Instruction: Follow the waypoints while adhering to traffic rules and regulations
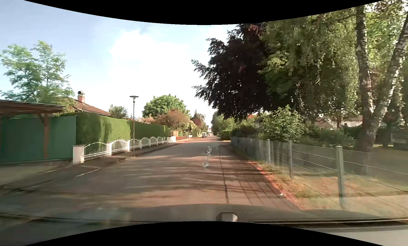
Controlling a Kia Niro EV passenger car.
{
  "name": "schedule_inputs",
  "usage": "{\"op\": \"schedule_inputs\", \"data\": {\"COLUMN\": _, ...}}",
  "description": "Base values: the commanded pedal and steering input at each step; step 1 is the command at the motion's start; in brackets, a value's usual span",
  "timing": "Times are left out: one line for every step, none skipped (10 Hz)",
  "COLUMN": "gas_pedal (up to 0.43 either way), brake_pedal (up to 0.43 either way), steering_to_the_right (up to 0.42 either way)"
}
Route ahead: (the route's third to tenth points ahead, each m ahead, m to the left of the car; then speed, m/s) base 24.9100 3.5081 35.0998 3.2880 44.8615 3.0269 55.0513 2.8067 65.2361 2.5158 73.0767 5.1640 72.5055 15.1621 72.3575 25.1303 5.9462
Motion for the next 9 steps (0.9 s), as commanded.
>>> {"op": "schedule_inputs", "data": {"gas_pedal": 0.138, "brake_pedal": 0.000, "steering_to_the_right": 0.001}}
{"op": "schedule_inputs", "data": {"gas_pedal": 0.138, "brake_pedal": 0.000, "steering_to_the_right": 0.001}}
{"op": "schedule_inputs", "data": {"gas_pedal": 0.138, "brake_pedal": 0.000, "steering_to_the_right": 0.000}}
{"op": "schedule_inputs", "data": {"gas_pedal": 0.138, "brake_pedal": 0.000, "steering_to_the_right": 0.000}}
{"op": "schedule_inputs", "data": {"gas_pedal": 0.138, "brake_pedal": 0.000, "steering_to_the_right": 0.001}}
{"op": "schedule_inputs", "data": {"gas_pedal": 0.118, "brake_pedal": 0.000, "steering_to_the_right": 0.001}}
{"op": "schedule_inputs", "data": {"gas_pedal": 0.118, "brake_pedal": 0.000, "steering_to_the_right": 0.000}}
{"op": "schedule_inputs", "data": {"gas_pedal": 0.118, "brake_pedal": 0.000, "steering_to_the_right": 0.000}}
{"op": "schedule_inputs", "data": {"gas_pedal": 0.118, "brake_pedal": 0.000, "steering_to_the_right": 0.000}}
